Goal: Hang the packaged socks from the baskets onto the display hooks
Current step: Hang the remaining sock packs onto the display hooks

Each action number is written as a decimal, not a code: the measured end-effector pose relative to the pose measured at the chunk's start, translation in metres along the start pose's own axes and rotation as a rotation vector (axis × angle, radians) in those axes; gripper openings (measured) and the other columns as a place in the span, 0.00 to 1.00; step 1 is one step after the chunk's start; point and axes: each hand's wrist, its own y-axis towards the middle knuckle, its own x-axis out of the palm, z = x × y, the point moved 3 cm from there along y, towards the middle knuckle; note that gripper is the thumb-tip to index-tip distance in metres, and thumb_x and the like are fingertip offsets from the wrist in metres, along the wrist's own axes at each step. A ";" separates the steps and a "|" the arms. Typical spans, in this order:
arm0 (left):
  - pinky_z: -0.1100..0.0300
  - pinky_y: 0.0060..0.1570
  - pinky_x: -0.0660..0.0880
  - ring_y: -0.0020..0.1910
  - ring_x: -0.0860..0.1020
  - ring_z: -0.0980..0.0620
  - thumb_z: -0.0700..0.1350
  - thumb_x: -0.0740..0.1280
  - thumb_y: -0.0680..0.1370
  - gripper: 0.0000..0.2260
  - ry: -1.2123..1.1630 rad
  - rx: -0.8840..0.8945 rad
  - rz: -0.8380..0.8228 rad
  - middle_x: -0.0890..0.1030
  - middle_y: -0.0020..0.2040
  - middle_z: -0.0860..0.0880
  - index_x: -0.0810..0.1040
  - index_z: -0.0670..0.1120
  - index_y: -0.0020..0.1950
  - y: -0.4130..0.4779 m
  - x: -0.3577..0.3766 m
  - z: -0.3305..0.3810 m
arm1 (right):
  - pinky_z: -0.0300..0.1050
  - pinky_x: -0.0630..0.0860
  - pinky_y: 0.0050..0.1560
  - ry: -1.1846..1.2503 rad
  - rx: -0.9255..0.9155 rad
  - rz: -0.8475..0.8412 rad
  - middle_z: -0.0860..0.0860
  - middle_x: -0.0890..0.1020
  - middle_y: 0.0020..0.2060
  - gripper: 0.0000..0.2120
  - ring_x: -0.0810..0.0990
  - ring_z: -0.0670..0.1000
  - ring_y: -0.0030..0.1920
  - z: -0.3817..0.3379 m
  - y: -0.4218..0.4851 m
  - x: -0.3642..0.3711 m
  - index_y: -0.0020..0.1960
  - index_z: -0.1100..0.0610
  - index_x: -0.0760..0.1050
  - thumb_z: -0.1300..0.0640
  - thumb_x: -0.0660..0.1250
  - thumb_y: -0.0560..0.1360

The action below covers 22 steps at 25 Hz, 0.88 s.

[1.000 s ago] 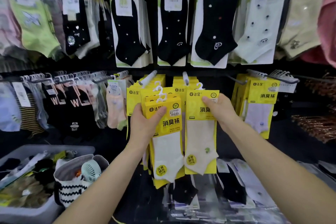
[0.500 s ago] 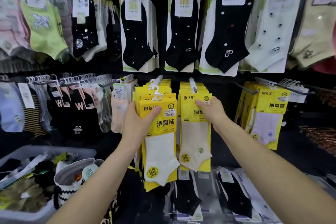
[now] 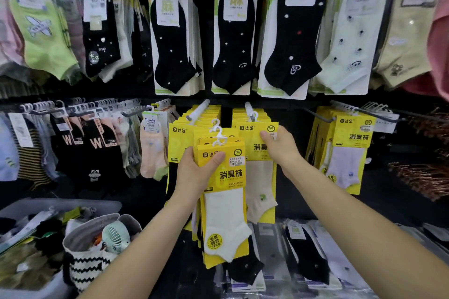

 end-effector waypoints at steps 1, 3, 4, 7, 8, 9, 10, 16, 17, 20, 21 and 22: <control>0.71 0.34 0.74 0.41 0.78 0.66 0.50 0.74 0.69 0.11 -0.010 -0.011 -0.007 0.80 0.44 0.59 0.73 0.56 0.46 -0.001 0.001 -0.002 | 0.48 0.76 0.53 0.011 0.002 0.010 0.55 0.79 0.54 0.12 0.78 0.53 0.53 0.000 -0.002 -0.002 0.59 0.60 0.72 0.55 0.61 0.79; 0.73 0.33 0.74 0.40 0.79 0.67 0.51 0.74 0.69 0.11 -0.020 -0.024 -0.020 0.80 0.44 0.60 0.73 0.56 0.46 -0.004 0.002 -0.005 | 0.48 0.76 0.52 0.025 0.003 0.022 0.55 0.79 0.53 0.12 0.78 0.53 0.53 0.000 -0.005 -0.008 0.59 0.60 0.73 0.55 0.60 0.79; 0.72 0.33 0.74 0.42 0.79 0.65 0.51 0.74 0.69 0.12 -0.018 -0.030 -0.025 0.80 0.45 0.59 0.73 0.56 0.47 -0.006 0.002 -0.007 | 0.47 0.76 0.50 0.029 -0.003 0.013 0.54 0.79 0.53 0.12 0.78 0.52 0.53 -0.001 -0.007 -0.010 0.59 0.59 0.73 0.55 0.60 0.79; 0.71 0.33 0.74 0.44 0.79 0.62 0.56 0.74 0.65 0.15 -0.039 -0.051 -0.039 0.81 0.46 0.58 0.73 0.56 0.47 -0.010 0.000 -0.007 | 0.40 0.74 0.42 0.060 -0.032 -0.018 0.51 0.79 0.51 0.09 0.79 0.49 0.50 -0.003 -0.019 -0.017 0.56 0.58 0.73 0.55 0.60 0.79; 0.70 0.34 0.74 0.44 0.80 0.62 0.58 0.73 0.63 0.17 -0.055 -0.054 -0.045 0.81 0.46 0.58 0.73 0.56 0.47 -0.012 -0.002 -0.007 | 0.39 0.73 0.41 0.070 -0.044 -0.021 0.50 0.79 0.49 0.06 0.78 0.48 0.48 -0.004 -0.025 -0.021 0.54 0.56 0.72 0.55 0.61 0.79; 0.69 0.35 0.74 0.44 0.80 0.62 0.59 0.73 0.61 0.19 -0.060 -0.057 -0.049 0.81 0.46 0.58 0.73 0.56 0.47 -0.013 -0.004 -0.007 | 0.38 0.73 0.40 0.068 -0.061 -0.022 0.48 0.79 0.46 0.03 0.78 0.46 0.46 -0.004 -0.030 -0.026 0.51 0.53 0.71 0.55 0.61 0.79; 0.69 0.35 0.75 0.42 0.81 0.62 0.59 0.72 0.61 0.19 -0.059 -0.057 -0.048 0.81 0.46 0.58 0.74 0.56 0.47 -0.014 -0.007 -0.007 | 0.37 0.72 0.38 0.051 -0.082 -0.020 0.46 0.79 0.44 0.01 0.77 0.44 0.44 -0.006 -0.035 -0.033 0.48 0.51 0.70 0.55 0.61 0.79; 0.67 0.34 0.74 0.41 0.80 0.61 0.50 0.73 0.70 0.11 -0.039 -0.060 -0.003 0.80 0.44 0.57 0.73 0.55 0.46 -0.012 -0.006 -0.006 | 0.31 0.71 0.34 -0.029 -0.139 -0.145 0.45 0.79 0.43 0.03 0.77 0.39 0.41 -0.023 -0.061 -0.052 0.45 0.48 0.70 0.54 0.62 0.78; 0.65 0.36 0.74 0.43 0.79 0.59 0.50 0.73 0.70 0.10 -0.046 -0.057 0.003 0.80 0.45 0.56 0.73 0.55 0.46 -0.012 -0.002 -0.004 | 0.32 0.72 0.35 -0.006 -0.129 -0.183 0.46 0.80 0.44 0.02 0.78 0.40 0.42 -0.022 -0.065 -0.046 0.47 0.49 0.71 0.54 0.62 0.78; 0.59 0.43 0.77 0.47 0.80 0.55 0.49 0.73 0.70 0.10 -0.129 -0.054 -0.012 0.81 0.48 0.54 0.74 0.55 0.48 -0.016 0.012 0.002 | 0.33 0.73 0.36 0.044 -0.097 -0.138 0.47 0.80 0.45 0.01 0.78 0.42 0.43 -0.018 -0.076 -0.029 0.49 0.52 0.72 0.55 0.63 0.78; 0.57 0.44 0.78 0.48 0.80 0.55 0.49 0.73 0.70 0.11 -0.142 -0.053 -0.029 0.81 0.48 0.54 0.74 0.55 0.48 -0.018 0.016 0.003 | 0.34 0.73 0.36 0.064 -0.096 -0.095 0.46 0.80 0.44 0.01 0.78 0.42 0.42 -0.016 -0.078 -0.026 0.49 0.52 0.72 0.55 0.63 0.78; 0.58 0.43 0.78 0.47 0.81 0.55 0.48 0.74 0.69 0.13 -0.142 -0.051 -0.046 0.81 0.48 0.55 0.74 0.55 0.48 -0.021 0.020 0.005 | 0.34 0.72 0.36 0.097 -0.098 -0.061 0.46 0.80 0.43 0.01 0.78 0.41 0.42 -0.014 -0.081 -0.025 0.47 0.51 0.72 0.55 0.64 0.77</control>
